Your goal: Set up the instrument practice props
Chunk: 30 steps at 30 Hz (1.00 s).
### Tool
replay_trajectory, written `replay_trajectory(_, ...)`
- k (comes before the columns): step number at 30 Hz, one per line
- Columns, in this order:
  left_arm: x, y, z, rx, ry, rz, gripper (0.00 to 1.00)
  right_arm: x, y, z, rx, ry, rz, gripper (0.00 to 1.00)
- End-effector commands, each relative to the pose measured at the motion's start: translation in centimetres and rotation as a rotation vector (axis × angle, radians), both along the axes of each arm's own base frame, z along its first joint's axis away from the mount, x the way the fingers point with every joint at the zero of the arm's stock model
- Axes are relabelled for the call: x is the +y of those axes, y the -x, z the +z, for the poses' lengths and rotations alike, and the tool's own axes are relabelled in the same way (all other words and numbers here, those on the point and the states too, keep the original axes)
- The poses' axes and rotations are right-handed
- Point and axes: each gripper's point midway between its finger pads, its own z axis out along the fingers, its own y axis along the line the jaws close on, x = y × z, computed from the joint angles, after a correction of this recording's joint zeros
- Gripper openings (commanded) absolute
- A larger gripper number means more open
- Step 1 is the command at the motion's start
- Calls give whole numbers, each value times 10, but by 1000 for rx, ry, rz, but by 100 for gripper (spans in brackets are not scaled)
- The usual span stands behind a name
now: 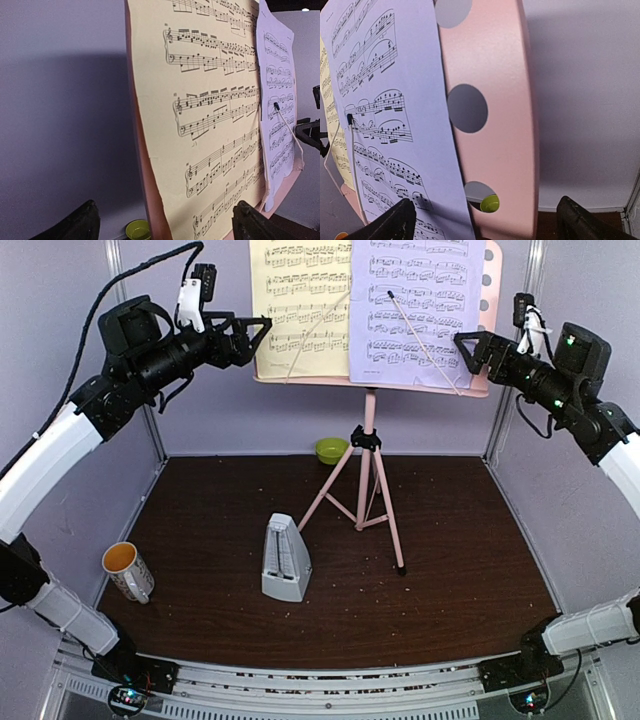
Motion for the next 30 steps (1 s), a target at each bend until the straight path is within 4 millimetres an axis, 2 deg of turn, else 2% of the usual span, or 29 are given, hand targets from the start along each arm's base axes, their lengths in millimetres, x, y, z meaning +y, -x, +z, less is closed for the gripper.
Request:
replay_trajectory(1, -1, 5, 22, -40, 49, -37, 94, -6, -2, 16, -47, 46, -96, 97)
replay_trajectory(8, -4, 3, 22, -40, 51, -44, 93, -2, -5, 13, -47, 100, -135, 83)
replay_trajectory(24, 0, 5, 21, -49, 40, -29, 91, -17, 7, 18, -92, 183, -192, 62)
replay_trajectory(30, 2, 6, 23, -57, 40, -25, 90, -23, 9, 15, -92, 196, -220, 49)
